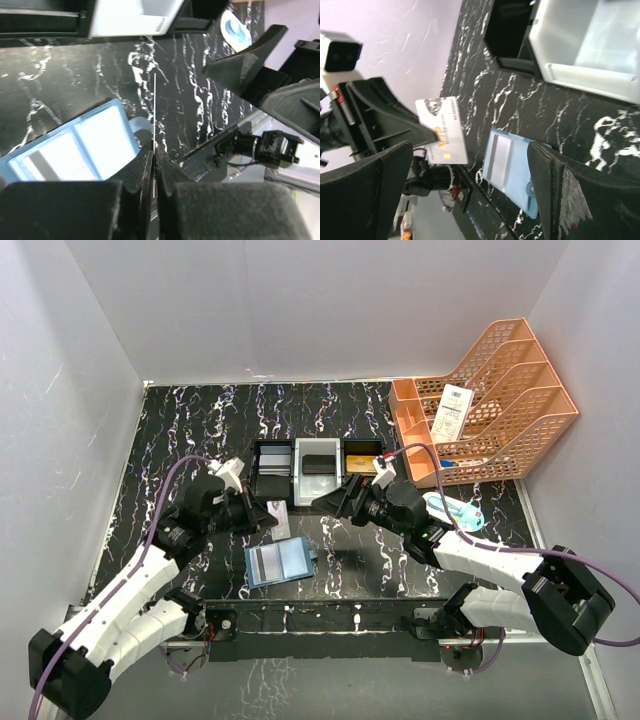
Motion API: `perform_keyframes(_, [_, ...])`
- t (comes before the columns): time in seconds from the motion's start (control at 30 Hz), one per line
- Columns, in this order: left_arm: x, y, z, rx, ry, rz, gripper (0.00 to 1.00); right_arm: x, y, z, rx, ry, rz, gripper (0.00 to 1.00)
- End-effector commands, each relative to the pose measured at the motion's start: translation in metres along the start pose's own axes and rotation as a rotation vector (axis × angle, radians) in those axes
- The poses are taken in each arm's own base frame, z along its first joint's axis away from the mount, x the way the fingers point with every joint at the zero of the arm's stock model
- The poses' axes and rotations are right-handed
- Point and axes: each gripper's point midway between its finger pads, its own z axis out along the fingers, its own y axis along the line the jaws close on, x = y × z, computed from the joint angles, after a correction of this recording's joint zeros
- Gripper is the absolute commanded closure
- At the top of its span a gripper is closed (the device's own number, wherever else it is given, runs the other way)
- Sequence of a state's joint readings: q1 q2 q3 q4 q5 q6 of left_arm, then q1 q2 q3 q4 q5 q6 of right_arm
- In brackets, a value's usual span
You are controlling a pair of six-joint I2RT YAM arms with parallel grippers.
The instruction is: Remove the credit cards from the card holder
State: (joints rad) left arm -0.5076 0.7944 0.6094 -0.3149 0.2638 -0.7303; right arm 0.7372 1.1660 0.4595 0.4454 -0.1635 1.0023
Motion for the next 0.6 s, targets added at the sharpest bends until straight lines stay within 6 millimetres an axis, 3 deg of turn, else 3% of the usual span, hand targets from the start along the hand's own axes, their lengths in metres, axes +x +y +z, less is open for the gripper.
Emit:
perform_keyframes(0.0, [0.001, -0.039, 0.001, 0.201, 0.095, 0.019, 1.0, -0.006, 0.047, -0.007, -0.19, 0.013, 0.019, 0.02])
perform_keyframes(0.2, [-0.023, -0.058, -0.015, 0.388, 0.042, -0.041, 1.0, 0.004, 0.08, -0.008, -0.34, 0.115, 0.037, 0.02])
perform_keyframes(0.33, [-0.029, -0.071, -0.025, 0.494, 0.029, -0.063, 1.0, 0.013, 0.102, -0.004, -0.45, 0.174, 0.063, 0.09])
perform_keyframes(0.57, [-0.034, -0.083, -0.038, 0.533, 0.019, -0.038, 1.0, 0.011, 0.11, 0.004, -0.472, 0.186, 0.072, 0.22])
